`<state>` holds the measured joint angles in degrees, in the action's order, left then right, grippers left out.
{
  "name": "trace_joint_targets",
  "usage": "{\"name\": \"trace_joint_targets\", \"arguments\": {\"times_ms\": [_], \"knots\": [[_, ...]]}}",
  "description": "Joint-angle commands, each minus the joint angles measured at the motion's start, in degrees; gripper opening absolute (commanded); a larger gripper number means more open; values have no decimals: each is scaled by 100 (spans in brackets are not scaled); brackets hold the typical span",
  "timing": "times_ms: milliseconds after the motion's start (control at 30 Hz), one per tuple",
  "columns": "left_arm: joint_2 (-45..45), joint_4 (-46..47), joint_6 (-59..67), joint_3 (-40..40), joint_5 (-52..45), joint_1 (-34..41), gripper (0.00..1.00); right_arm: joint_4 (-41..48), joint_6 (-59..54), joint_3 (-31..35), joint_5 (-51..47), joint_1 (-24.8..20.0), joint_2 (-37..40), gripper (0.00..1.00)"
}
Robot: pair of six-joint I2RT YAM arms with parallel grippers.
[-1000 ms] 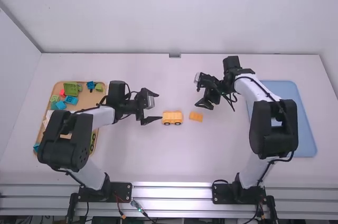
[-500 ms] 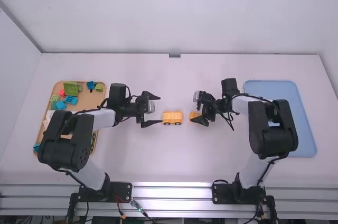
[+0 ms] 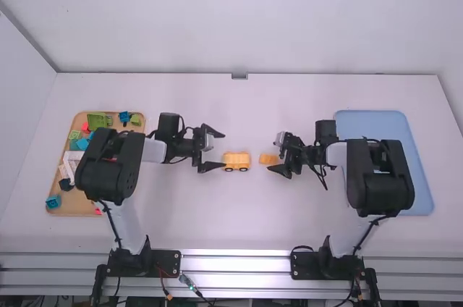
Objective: Assemble lego blocks to make yellow taxi
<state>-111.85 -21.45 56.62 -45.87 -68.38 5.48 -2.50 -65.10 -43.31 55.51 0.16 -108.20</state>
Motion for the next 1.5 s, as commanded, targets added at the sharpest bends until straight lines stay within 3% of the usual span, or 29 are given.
{"name": "trace_joint_targets", "arguments": {"times_ms": [0,167,600,667,733,833,1000,1100,1467], "knots": [[-85,11,-26,-114,-278,55,99,-153,-59,101,321,-63,-138,90],[-85,24,-31,-111,-280,55,99,-175,-138,-70,647,-166,-688,89],[-85,-46,-173,-114,-278,55,99,-175,-844,-136,728,-131,-1139,40],[-85,-63,-175,-111,-275,52,99,-181,-848,-131,730,-118,-1139,42],[-85,-59,-175,-111,-275,55,99,-186,-844,-131,750,-81,-1139,56],[-85,-31,-177,-111,-275,55,99,-181,-841,-140,684,-44,-1139,62],[-85,-26,-170,-111,-273,55,99,-603,-286,-76,529,-46,-1139,59],[-85,-26,-175,-111,-275,52,99,-890,-63,4,439,-50,-1139,47],[-85,-7,-175,-111,-275,52,99,-1082,-90,129,450,-48,-1139,46]]}}
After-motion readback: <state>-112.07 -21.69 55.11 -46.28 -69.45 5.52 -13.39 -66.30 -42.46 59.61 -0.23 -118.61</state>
